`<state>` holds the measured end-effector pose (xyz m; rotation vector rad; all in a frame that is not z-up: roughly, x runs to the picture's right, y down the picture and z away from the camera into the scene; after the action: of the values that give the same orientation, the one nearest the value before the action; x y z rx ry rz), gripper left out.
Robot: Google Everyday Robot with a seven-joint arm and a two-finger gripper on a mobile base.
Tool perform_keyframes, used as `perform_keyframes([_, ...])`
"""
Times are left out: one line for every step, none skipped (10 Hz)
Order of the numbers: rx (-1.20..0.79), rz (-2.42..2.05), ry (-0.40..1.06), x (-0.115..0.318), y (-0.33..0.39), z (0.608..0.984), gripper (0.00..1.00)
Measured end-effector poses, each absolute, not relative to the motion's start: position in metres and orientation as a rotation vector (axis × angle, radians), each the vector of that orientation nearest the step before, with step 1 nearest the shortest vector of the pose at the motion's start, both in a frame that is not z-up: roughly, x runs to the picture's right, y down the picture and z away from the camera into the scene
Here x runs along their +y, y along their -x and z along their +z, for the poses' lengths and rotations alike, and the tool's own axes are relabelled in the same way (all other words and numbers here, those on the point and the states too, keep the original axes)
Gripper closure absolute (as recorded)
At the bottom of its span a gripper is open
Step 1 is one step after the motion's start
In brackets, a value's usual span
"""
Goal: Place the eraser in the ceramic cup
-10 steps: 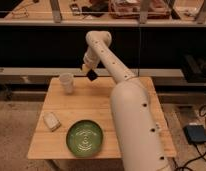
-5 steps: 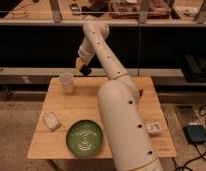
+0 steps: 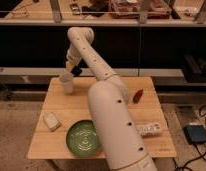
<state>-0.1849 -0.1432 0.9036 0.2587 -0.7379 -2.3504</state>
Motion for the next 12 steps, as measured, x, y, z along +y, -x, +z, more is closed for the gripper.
perform_keyframes([-0.71, -2.372, -0.247, -0.143, 0.189, 0.908, 1.0])
perform_keyframes([-0.706, -2.391, -0.238, -0.139, 0.194, 0.908, 1.0])
perform_keyframes([-0.722, -2.403, -0.235, -0.132, 0.199, 0.904, 1.0])
perform_keyframes([-0.756, -2.409, -0.236, -0.124, 0.204, 0.897, 1.0])
perform_keyframes([-0.789, -2.41, -0.239, -0.117, 0.208, 0.889, 1.0])
perform_keyframes([-0.817, -2.411, -0.238, -0.112, 0.21, 0.883, 1.0])
perform_keyframes([-0.842, -2.41, -0.234, -0.107, 0.211, 0.879, 1.0])
perform_keyframes([-0.858, -2.409, -0.228, -0.104, 0.211, 0.877, 1.0])
perform_keyframes([-0.873, -2.406, -0.223, -0.102, 0.211, 0.876, 1.0])
perform_keyframes([-0.886, -2.407, -0.22, -0.1, 0.213, 0.876, 1.0])
perform_keyframes([-0.891, -2.409, -0.219, -0.1, 0.215, 0.876, 1.0])
perform_keyframes([-0.893, -2.41, -0.218, -0.1, 0.217, 0.878, 1.0])
